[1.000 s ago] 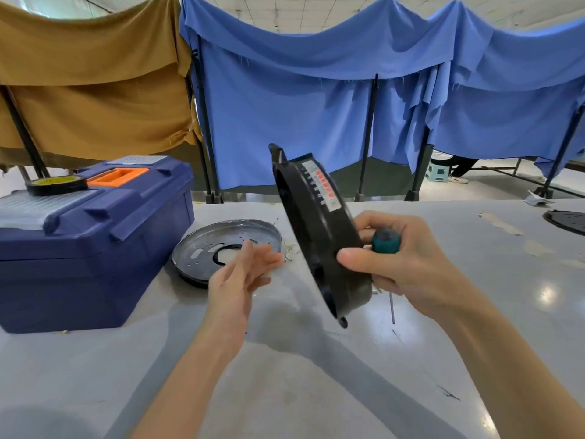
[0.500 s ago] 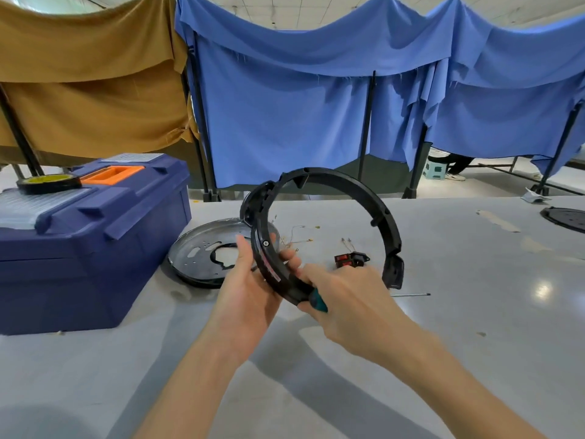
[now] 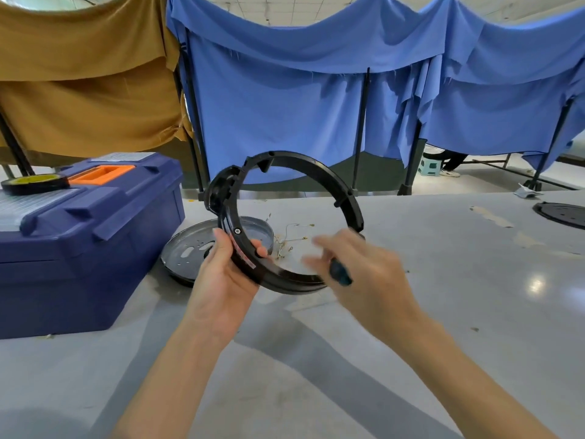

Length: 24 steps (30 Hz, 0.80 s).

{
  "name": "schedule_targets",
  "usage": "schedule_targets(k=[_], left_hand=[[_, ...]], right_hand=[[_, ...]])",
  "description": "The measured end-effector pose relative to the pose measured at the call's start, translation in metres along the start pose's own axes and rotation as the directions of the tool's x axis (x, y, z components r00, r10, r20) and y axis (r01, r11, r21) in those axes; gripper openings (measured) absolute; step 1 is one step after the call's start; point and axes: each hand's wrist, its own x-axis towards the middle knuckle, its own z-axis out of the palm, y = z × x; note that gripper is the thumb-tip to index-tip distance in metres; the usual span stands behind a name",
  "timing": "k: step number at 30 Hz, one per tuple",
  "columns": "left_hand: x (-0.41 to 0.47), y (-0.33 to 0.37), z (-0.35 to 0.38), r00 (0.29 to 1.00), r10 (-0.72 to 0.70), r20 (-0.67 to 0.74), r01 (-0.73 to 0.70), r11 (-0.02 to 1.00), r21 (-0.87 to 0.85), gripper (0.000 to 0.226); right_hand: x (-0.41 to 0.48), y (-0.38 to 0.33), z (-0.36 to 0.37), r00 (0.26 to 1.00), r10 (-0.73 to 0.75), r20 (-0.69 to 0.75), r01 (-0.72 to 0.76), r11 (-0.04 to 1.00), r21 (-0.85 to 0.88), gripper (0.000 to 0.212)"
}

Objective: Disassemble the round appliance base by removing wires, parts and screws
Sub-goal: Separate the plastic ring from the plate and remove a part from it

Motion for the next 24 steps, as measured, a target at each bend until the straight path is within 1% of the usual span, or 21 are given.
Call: schedule_targets(k=[1, 3, 5, 8, 9, 11, 13, 14, 15, 17, 18, 19, 20, 22, 24], left_hand=[[0.001, 0.002, -0.002, 1.0, 0.009, 0.003, -0.009, 1.0, 0.008, 0.035], [0.002, 0.003, -0.006, 1.0, 0.023, -0.001, -0.023, 1.0, 0.015, 0.032], [0.003, 0.002, -0.008, 0.999, 0.027, -0.031, -0.026, 0.999, 0.028, 0.031], [0.004, -0.003, -0.01, 0.998, 0.007, -0.061, -0.006, 1.0, 0.021, 0.031], [0.005, -0.004, -0.011, 0.998, 0.003, -0.058, -0.002, 1.0, 0.02, 0.031], [0.005, -0.007, -0.013, 0.999, -0.004, -0.054, 0.006, 0.999, 0.032, 0.031], [0.005, -0.01, -0.014, 0.998, -0.019, -0.062, 0.021, 0.999, 0.038, 0.034], [0.005, -0.011, -0.014, 0.997, -0.028, -0.067, 0.03, 0.999, 0.035, 0.036], [0.004, -0.011, -0.014, 0.997, -0.037, -0.071, 0.039, 0.999, 0.033, 0.037], [0.004, -0.012, -0.016, 0.995, -0.055, -0.081, 0.058, 0.998, 0.037, 0.038], [0.003, -0.012, -0.017, 0.994, -0.063, -0.084, 0.067, 0.997, 0.041, 0.038], [0.003, -0.013, -0.017, 0.994, -0.069, -0.084, 0.072, 0.996, 0.042, 0.038], [0.002, -0.013, -0.018, 0.994, -0.071, -0.084, 0.074, 0.996, 0.04, 0.037], [0.001, -0.014, -0.019, 0.994, -0.076, -0.082, 0.079, 0.996, 0.04, 0.037], [0.0, -0.016, -0.019, 0.993, -0.088, -0.084, 0.092, 0.995, 0.045, 0.037]], right_hand=[[0.003, 0.004, -0.004, 0.991, 0.028, -0.132, -0.027, 1.0, 0.01, 0.023], [0.01, 0.012, -0.015, 0.934, 0.103, -0.342, -0.085, 0.994, 0.067, 0.025], [0.013, 0.023, -0.022, 0.866, 0.196, -0.459, -0.137, 0.978, 0.159, 0.032], [0.011, 0.038, -0.031, 0.781, 0.341, -0.523, -0.222, 0.935, 0.277, 0.027], [0.009, 0.042, -0.033, 0.765, 0.369, -0.528, -0.249, 0.926, 0.285, 0.027], [0.004, 0.047, -0.034, 0.759, 0.386, -0.525, -0.318, 0.923, 0.218, 0.035], [0.003, 0.047, -0.034, 0.771, 0.415, -0.484, -0.372, 0.909, 0.188, 0.047], [0.004, 0.047, -0.033, 0.76, 0.465, -0.454, -0.4, 0.885, 0.237, 0.053], [0.005, 0.045, -0.032, 0.728, 0.548, -0.413, -0.437, 0.834, 0.336, 0.056], [0.009, 0.042, -0.028, 0.631, 0.725, -0.276, -0.509, 0.656, 0.558, 0.056], [0.008, 0.042, -0.026, 0.604, 0.774, -0.189, -0.545, 0.574, 0.612, 0.054], [0.006, 0.042, -0.023, 0.605, 0.79, -0.1, -0.586, 0.528, 0.615, 0.053], [0.004, 0.043, -0.019, 0.626, 0.779, -0.017, -0.626, 0.516, 0.584, 0.053], [-0.002, 0.042, -0.011, 0.67, 0.734, 0.113, -0.682, 0.547, 0.486, 0.052], [-0.006, 0.042, -0.005, 0.68, 0.702, 0.211, -0.718, 0.578, 0.389, 0.042]])
